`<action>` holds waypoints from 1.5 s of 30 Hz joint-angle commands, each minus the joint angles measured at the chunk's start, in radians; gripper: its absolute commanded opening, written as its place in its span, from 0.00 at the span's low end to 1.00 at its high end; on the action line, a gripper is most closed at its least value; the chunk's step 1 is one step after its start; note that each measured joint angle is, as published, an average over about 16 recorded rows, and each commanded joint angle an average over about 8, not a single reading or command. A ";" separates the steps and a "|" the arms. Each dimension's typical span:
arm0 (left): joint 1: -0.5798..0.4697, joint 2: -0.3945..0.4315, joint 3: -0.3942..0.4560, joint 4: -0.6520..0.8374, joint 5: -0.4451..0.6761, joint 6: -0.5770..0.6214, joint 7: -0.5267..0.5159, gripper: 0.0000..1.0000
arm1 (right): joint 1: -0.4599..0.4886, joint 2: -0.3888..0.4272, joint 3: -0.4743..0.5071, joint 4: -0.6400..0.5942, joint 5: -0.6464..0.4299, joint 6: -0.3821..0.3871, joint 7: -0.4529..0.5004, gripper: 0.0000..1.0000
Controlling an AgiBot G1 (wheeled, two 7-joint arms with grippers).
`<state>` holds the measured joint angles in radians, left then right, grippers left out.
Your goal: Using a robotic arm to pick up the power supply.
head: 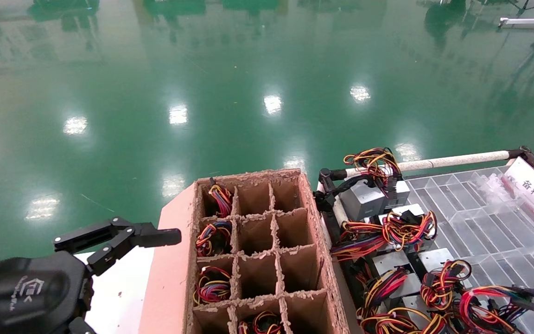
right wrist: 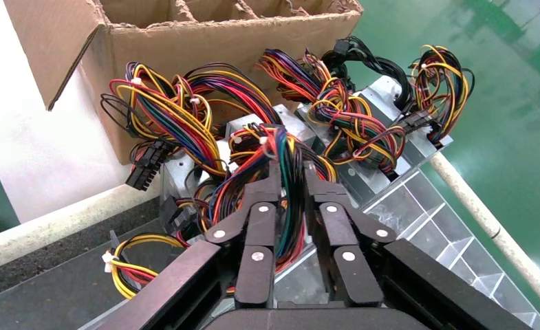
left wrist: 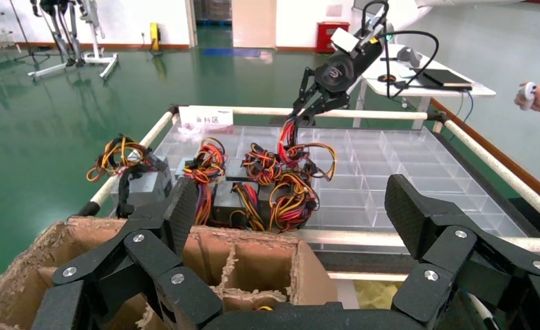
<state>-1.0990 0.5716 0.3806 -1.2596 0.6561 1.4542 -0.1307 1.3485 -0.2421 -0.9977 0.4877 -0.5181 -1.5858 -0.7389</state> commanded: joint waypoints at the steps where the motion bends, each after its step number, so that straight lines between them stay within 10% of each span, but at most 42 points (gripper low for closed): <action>1: 0.000 0.000 0.000 0.000 0.000 0.000 0.000 1.00 | 0.001 0.001 0.001 0.001 -0.003 -0.001 -0.002 1.00; 20: 0.000 0.000 0.000 0.000 0.000 0.000 0.000 1.00 | -0.058 -0.011 0.049 0.125 0.218 -0.017 0.203 1.00; 45: 0.000 0.000 0.000 0.001 0.000 0.000 0.000 1.00 | -0.151 -0.162 0.330 0.406 0.040 0.027 0.509 1.00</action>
<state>-1.0991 0.5714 0.3807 -1.2590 0.6560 1.4541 -0.1304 1.2053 -0.3917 -0.6905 0.8711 -0.4631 -1.5623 -0.2550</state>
